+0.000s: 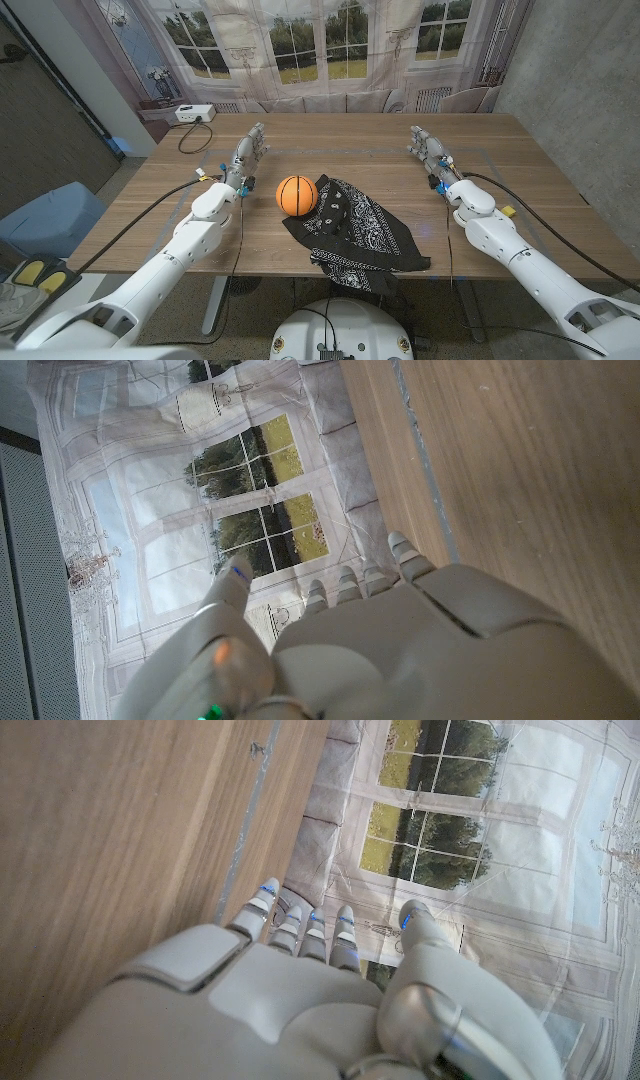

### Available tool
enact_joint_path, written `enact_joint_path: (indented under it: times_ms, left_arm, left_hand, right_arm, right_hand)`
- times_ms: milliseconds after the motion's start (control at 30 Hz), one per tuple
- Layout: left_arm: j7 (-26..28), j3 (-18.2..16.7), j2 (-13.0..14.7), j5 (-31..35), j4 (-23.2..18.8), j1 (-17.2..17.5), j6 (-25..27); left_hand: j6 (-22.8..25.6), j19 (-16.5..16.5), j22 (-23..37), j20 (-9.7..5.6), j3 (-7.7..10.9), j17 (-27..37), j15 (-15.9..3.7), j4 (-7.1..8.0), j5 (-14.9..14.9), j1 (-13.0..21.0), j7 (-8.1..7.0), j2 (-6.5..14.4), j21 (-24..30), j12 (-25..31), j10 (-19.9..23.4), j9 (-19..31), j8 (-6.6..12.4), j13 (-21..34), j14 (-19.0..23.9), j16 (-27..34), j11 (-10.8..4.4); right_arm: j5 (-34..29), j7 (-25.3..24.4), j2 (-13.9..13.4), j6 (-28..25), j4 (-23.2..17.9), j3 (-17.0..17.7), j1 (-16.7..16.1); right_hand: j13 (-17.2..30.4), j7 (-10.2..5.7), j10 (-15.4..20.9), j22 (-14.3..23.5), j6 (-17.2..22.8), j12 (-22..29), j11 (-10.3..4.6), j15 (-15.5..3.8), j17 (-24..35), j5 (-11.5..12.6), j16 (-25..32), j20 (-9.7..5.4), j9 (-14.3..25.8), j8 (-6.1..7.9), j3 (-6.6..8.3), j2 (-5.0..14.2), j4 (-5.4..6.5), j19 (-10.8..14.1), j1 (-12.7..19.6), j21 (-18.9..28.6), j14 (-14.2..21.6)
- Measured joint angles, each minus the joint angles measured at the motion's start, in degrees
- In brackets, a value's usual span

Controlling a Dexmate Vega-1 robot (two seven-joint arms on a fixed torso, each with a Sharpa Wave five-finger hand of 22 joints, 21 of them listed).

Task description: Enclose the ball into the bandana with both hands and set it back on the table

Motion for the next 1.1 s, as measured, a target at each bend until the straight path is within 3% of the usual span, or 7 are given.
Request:
enact_joint_path:
  times_ms: [233,600,1100]
  left_arm:
    - [4.2,-0.2,1.1,2.6,-3.1,1.4,1.3]
    - [9.4,0.6,3.0,8.9,-8.2,1.9,3.2]
    - [13.8,2.7,6.5,20.0,-17.8,2.5,7.6]
  left_hand:
    - [0.4,0.0,0.0,-0.01,0.00,0.0,0.10,0.00,0.0,0.3,0.35,-0.3,0.2,0.5,0.5,0.0,0.77,0.0,-0.1,0.4,0.52]
    - [3.8,1.7,0.0,1.65,-0.02,0.0,1.82,-0.48,0.0,0.9,1.86,-0.9,0.4,1.5,3.0,0.3,1.95,0.3,1.7,0.8,0.71]
    - [5.7,2.7,0.2,2.65,-0.02,0.0,2.03,-0.48,0.0,1.2,2.19,-0.7,0.7,1.9,4.0,0.3,2.26,0.3,3.7,1.5,0.30]
  right_arm:
    - [-1.2,0.3,-0.3,-0.6,0.7,-0.7,1.1]
    - [-1.1,4.0,-0.1,-0.1,4.6,-1.4,3.3]
    - [1.0,6.4,-1.4,2.4,4.5,0.1,0.4]
  right_hand:
    - [0.0,0.00,0.4,0.0,0.0,0.2,0.41,0.72,-0.2,0.2,0.2,0.00,0.1,0.00,0.00,0.10,0.00,0.0,0.1,0.2,0.7]
    - [0.0,0.01,0.9,0.0,-0.5,0.2,0.85,2.58,0.0,0.2,0.9,0.18,0.1,0.00,0.00,0.10,0.00,0.6,0.1,0.4,2.0]
    - [0.3,0.10,1.8,0.0,-0.6,0.4,1.53,3.38,0.0,0.2,1.3,0.62,0.1,0.21,-0.01,0.10,0.01,1.0,0.1,0.4,2.8]
